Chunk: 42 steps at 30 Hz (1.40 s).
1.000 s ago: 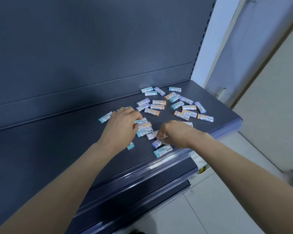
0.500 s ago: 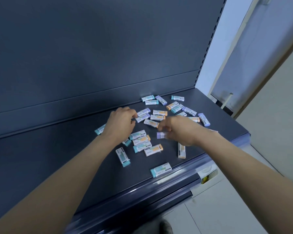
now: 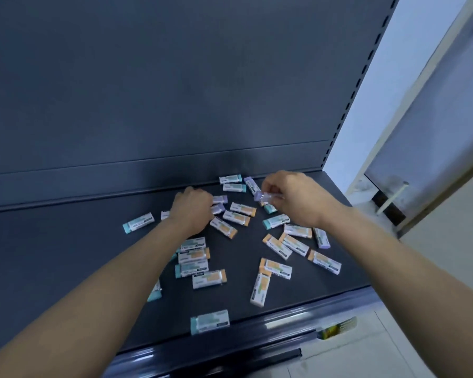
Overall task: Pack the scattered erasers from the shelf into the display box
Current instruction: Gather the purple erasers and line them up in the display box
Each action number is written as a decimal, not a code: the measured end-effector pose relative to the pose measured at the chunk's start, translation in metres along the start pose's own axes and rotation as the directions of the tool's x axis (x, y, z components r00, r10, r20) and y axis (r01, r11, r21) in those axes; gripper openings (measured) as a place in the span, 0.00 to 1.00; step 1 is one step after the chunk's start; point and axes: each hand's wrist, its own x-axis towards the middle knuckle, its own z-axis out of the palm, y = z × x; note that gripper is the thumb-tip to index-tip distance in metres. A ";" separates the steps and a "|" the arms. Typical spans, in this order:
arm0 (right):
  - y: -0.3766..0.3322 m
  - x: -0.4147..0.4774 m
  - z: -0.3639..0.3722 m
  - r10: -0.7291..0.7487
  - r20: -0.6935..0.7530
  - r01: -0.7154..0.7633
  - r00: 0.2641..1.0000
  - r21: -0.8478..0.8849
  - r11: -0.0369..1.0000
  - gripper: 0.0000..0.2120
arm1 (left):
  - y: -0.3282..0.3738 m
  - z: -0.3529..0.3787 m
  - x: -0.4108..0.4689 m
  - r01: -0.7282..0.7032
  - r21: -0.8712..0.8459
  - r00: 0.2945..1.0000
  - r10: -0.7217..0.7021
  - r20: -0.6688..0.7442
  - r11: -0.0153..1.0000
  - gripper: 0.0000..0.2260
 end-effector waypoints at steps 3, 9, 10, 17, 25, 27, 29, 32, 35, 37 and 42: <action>0.006 0.007 -0.003 -0.031 -0.012 0.031 0.999 0.032 0.999 0.05 | 0.004 0.001 0.001 0.068 -0.090 0.997 -0.066 0.028 0.994 0.17; 0.002 0.031 -0.002 -0.153 -0.013 0.154 0.988 0.057 0.986 0.06 | 0.001 -0.019 -0.018 0.087 -0.176 0.975 -0.120 -0.188 0.981 0.09; -0.003 0.035 -0.001 -0.172 -0.013 0.173 0.985 0.066 0.983 0.06 | -0.002 -0.023 -0.025 0.082 -0.200 0.964 -0.129 -0.235 0.976 0.08; -0.066 0.064 0.004 -0.324 -0.050 0.327 0.945 0.118 0.938 0.05 | -0.041 -0.054 -0.079 0.114 -0.278 0.882 -0.226 -0.414 0.954 0.05; -0.176 0.084 0.022 -0.431 -0.071 0.436 0.900 0.142 0.888 0.07 | -0.131 -0.064 -0.144 0.208 -0.257 0.785 -0.318 -0.532 0.944 0.05; -0.210 0.086 0.031 -0.439 -0.080 0.446 0.895 0.140 0.884 0.07 | -0.161 -0.063 -0.166 0.208 -0.253 0.770 -0.318 -0.554 0.945 0.05; -0.248 0.088 0.040 -0.428 -0.095 0.437 0.899 0.134 0.889 0.07 | -0.195 -0.062 -0.189 0.201 -0.241 0.770 -0.305 -0.561 0.949 0.04; -0.314 0.092 0.055 -0.405 -0.117 0.418 0.907 0.138 0.898 0.07 | -0.255 -0.066 -0.223 0.212 -0.227 0.775 -0.305 -0.554 0.951 0.05; -0.387 0.100 0.069 -0.400 -0.114 0.414 0.909 0.152 0.897 0.07 | -0.325 -0.071 -0.256 0.243 -0.198 0.780 -0.312 -0.542 0.950 0.06; -0.428 0.107 0.077 -0.393 -0.107 0.406 0.913 0.155 0.901 0.07 | -0.371 -0.072 -0.272 0.260 -0.189 0.798 -0.321 -0.510 0.947 0.07; -0.493 0.121 0.098 -0.384 -0.058 0.388 0.922 0.139 0.911 0.06 | -0.452 -0.061 -0.288 0.246 -0.174 0.881 -0.295 -0.370 0.953 0.07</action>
